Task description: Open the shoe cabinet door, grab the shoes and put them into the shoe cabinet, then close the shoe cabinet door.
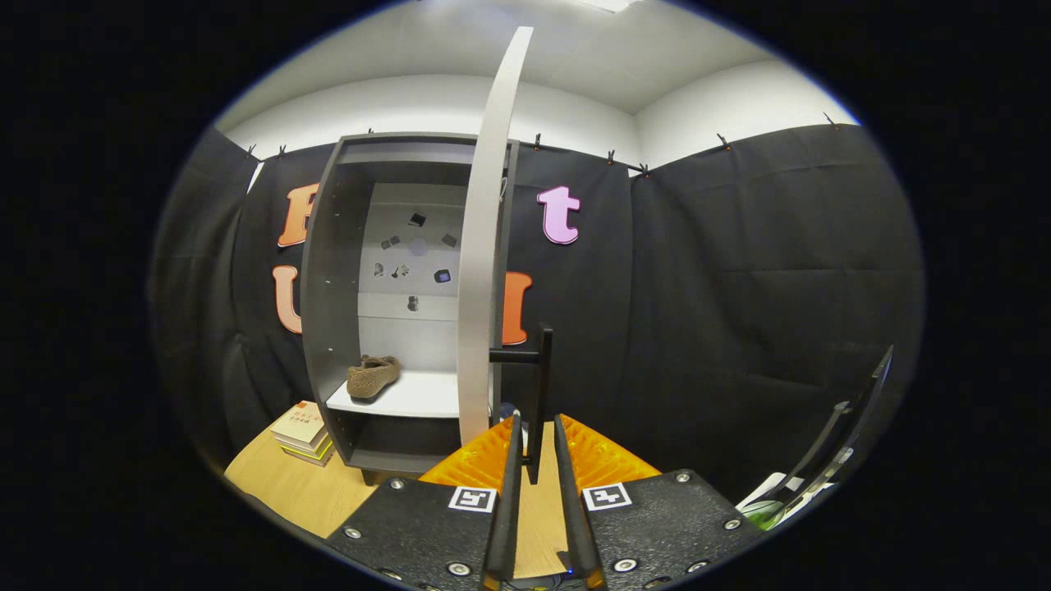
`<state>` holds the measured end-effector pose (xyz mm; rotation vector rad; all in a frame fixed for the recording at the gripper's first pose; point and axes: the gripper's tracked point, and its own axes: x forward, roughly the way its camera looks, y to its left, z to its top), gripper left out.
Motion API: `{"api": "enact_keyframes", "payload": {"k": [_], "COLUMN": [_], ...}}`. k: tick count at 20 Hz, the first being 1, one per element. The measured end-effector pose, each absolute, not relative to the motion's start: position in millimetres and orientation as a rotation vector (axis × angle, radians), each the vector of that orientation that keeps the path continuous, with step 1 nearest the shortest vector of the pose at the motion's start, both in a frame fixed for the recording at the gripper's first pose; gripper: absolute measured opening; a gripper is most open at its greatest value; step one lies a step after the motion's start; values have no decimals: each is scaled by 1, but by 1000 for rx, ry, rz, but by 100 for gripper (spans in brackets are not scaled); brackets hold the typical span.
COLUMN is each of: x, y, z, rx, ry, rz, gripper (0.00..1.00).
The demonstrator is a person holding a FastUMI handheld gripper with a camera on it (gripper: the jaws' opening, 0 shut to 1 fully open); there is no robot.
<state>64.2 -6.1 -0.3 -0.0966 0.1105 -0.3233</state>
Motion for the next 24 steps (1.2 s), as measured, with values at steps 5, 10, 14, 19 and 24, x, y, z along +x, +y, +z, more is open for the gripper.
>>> {"api": "enact_keyframes", "payload": {"k": [5,10,14,19,24], "x": [61,58,52,66,76], "y": [-13,-9,22,69,109], "z": [3,1,-4,-23,-67], "rx": [-121,-110,-118,-104,-59], "ry": [116,126,138,158,236], "rz": [-372,-343,-284,-187,-98], "gripper": [25,25,26,28,28]}}
